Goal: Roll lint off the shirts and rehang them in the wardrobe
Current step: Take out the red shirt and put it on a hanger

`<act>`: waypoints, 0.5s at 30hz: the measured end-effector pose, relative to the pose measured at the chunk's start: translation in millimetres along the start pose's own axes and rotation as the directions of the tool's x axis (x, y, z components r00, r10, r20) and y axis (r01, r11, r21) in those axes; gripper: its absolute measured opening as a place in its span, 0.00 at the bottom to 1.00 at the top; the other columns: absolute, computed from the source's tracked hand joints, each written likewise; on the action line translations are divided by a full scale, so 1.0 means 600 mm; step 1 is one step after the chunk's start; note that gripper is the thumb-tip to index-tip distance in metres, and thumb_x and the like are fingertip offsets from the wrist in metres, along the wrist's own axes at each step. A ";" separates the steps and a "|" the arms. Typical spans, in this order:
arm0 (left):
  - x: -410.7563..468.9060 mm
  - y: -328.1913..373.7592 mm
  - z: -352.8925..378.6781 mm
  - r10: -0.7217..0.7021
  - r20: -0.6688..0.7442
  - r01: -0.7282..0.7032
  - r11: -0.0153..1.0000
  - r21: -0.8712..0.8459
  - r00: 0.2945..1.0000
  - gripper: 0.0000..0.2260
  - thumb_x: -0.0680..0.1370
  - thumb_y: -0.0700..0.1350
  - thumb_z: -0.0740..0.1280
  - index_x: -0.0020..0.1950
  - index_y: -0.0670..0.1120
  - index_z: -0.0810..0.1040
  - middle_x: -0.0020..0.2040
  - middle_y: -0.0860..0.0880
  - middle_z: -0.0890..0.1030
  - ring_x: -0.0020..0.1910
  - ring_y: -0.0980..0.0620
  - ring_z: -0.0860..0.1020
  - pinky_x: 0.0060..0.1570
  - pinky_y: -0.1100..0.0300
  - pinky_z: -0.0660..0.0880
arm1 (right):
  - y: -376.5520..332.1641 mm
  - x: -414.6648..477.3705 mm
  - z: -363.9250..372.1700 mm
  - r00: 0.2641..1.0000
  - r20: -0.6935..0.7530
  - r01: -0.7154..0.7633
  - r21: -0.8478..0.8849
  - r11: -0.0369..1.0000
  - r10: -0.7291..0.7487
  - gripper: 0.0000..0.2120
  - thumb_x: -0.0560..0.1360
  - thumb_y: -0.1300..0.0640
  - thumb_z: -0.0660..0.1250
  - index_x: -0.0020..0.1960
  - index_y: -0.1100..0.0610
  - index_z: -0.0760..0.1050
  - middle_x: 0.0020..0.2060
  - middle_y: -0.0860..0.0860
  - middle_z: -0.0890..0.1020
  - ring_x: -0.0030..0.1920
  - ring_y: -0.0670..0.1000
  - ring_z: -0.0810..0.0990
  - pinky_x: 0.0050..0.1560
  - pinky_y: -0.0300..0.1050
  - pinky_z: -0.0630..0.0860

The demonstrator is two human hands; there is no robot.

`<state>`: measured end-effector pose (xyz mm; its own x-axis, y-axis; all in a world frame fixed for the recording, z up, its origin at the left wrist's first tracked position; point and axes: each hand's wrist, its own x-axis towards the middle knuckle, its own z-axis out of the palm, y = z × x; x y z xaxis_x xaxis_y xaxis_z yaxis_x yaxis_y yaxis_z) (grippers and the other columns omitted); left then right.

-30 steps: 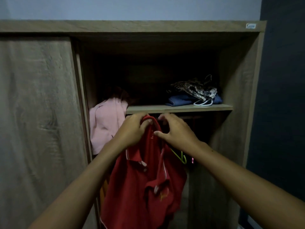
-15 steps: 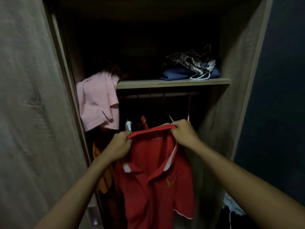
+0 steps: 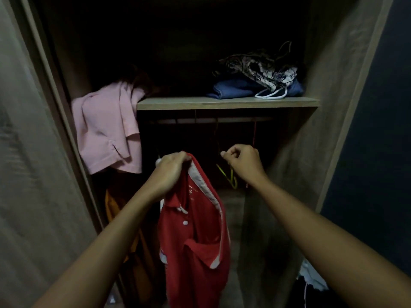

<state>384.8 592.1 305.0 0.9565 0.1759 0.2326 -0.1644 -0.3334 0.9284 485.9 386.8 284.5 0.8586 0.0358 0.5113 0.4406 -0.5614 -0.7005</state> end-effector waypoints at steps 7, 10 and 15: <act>0.033 -0.008 0.015 0.036 -0.062 -0.027 0.990 0.138 0.997 0.18 0.79 0.54 0.61 0.30 0.51 0.75 0.25 0.58 0.74 0.29 0.58 0.71 0.34 0.57 0.67 | 0.055 0.061 0.055 0.988 0.049 -0.132 -0.220 0.966 0.146 0.15 0.73 0.42 0.71 0.41 0.53 0.76 0.38 0.51 0.82 0.41 0.55 0.83 0.45 0.54 0.82; 0.037 -0.014 0.021 0.029 -0.075 -0.017 0.988 0.157 0.997 0.16 0.81 0.51 0.62 0.34 0.49 0.76 0.27 0.56 0.74 0.26 0.60 0.71 0.31 0.61 0.67 | 0.061 0.074 0.072 0.983 0.094 -0.129 -0.268 0.955 0.159 0.18 0.74 0.42 0.69 0.38 0.56 0.76 0.36 0.54 0.82 0.39 0.57 0.83 0.42 0.55 0.83; 0.035 -0.018 0.013 0.026 -0.096 -0.010 0.985 0.172 0.995 0.16 0.80 0.52 0.62 0.43 0.42 0.80 0.36 0.46 0.79 0.36 0.52 0.77 0.41 0.55 0.72 | 0.053 0.080 0.079 0.985 0.057 -0.148 -0.198 0.969 0.162 0.12 0.77 0.49 0.66 0.44 0.57 0.80 0.42 0.57 0.84 0.45 0.60 0.83 0.45 0.54 0.82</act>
<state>408.4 592.2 297.4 0.9245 0.2548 0.2835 -0.1297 -0.4891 0.8625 553.6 409.6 263.0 0.9321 -0.0082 0.3620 0.2484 -0.7128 -0.6559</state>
